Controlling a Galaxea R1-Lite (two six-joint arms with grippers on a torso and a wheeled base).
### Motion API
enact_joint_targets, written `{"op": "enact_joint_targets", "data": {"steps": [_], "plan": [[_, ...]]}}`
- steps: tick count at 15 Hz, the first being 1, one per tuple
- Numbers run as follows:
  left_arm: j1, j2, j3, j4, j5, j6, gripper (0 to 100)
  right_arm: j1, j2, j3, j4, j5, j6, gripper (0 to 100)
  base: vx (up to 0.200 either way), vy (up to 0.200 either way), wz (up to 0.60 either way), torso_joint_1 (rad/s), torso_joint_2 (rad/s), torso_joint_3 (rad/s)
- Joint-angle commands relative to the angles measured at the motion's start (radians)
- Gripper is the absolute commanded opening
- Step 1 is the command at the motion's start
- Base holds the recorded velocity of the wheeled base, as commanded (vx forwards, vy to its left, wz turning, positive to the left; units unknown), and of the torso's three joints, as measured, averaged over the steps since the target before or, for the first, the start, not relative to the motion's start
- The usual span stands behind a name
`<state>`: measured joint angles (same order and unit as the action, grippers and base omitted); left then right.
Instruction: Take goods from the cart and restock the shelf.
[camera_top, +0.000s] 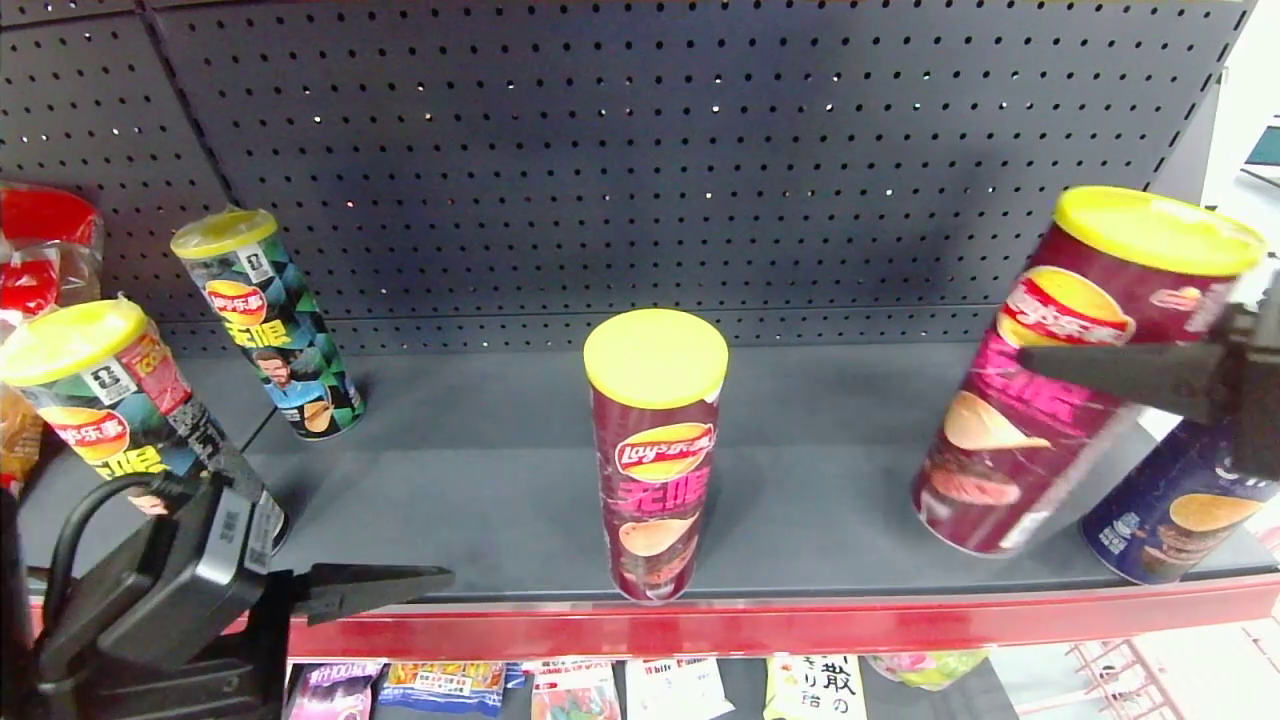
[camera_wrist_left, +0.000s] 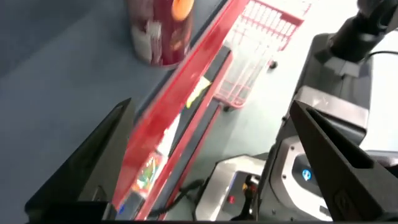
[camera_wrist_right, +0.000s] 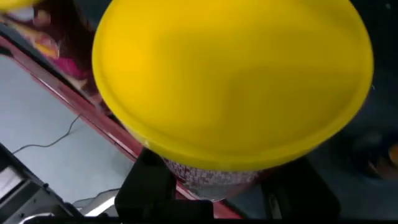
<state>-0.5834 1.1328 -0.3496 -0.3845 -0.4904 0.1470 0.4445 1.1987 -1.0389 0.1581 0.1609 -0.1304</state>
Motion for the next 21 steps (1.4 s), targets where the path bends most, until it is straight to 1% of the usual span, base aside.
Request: {"op": "enact_joint_targets", "data": {"steps": [1,2,3,4,5,9,10,12,14,16,21], "plan": [[0.0,-0.091,0.017,0.019,0.01,-0.001,100,0.017,0.248,-0.069,-0.16,0.042,-0.006,0,0.0,0.0,0.0,0.0,0.0,0.0],[0.0,-0.114,0.018,0.027,0.019,-0.004,100,0.019,0.334,-0.084,-0.269,0.045,-0.008,0,0.0,0.0,0.0,0.0,0.0,0.0],[0.0,-0.125,0.02,0.027,0.026,-0.014,100,0.022,0.367,-0.107,-0.278,0.045,-0.008,0,0.0,0.0,0.0,0.0,0.0,0.0],[0.0,-0.136,0.018,0.027,0.03,-0.032,100,0.026,0.415,-0.164,-0.278,0.052,-0.008,0,0.0,0.0,0.0,0.0,0.0,0.0],[0.0,-0.137,0.017,0.027,0.03,-0.037,100,0.036,0.458,-0.224,-0.278,0.063,-0.008,0,0.0,0.0,0.0,0.0,0.0,0.0],[0.0,-0.137,0.02,0.027,0.03,-0.037,100,0.066,0.576,-0.375,-0.275,0.065,-0.008,0,0.0,0.0,0.0,0.0,0.0,0.0],[0.002,-0.136,0.02,0.027,0.032,-0.037,100,0.089,0.604,-0.4,-0.273,0.065,-0.008,0,0.0,0.0,0.0,0.0,0.0,0.0],[0.005,-0.136,0.02,0.027,0.03,-0.038,100,0.108,0.624,-0.406,-0.272,0.065,-0.008,0,0.0,0.0,0.0,0.0,0.0,0.0],[0.039,-0.146,0.029,0.027,0.03,-0.038,100,0.115,0.654,-0.415,-0.273,0.063,-0.023,0,0.0,0.0,0.0,0.0,0.0,0.0],[0.047,-0.159,0.046,0.027,0.03,-0.038,100,0.119,0.674,-0.431,-0.272,0.063,-0.035,0,0.0,0.0,0.0,0.0,0.0,0.0],[0.048,-0.169,0.044,0.027,0.032,-0.038,100,0.142,0.699,-0.44,-0.272,0.063,-0.035,0,0.0,0.0,0.0,0.0,0.0,0.0]]}}
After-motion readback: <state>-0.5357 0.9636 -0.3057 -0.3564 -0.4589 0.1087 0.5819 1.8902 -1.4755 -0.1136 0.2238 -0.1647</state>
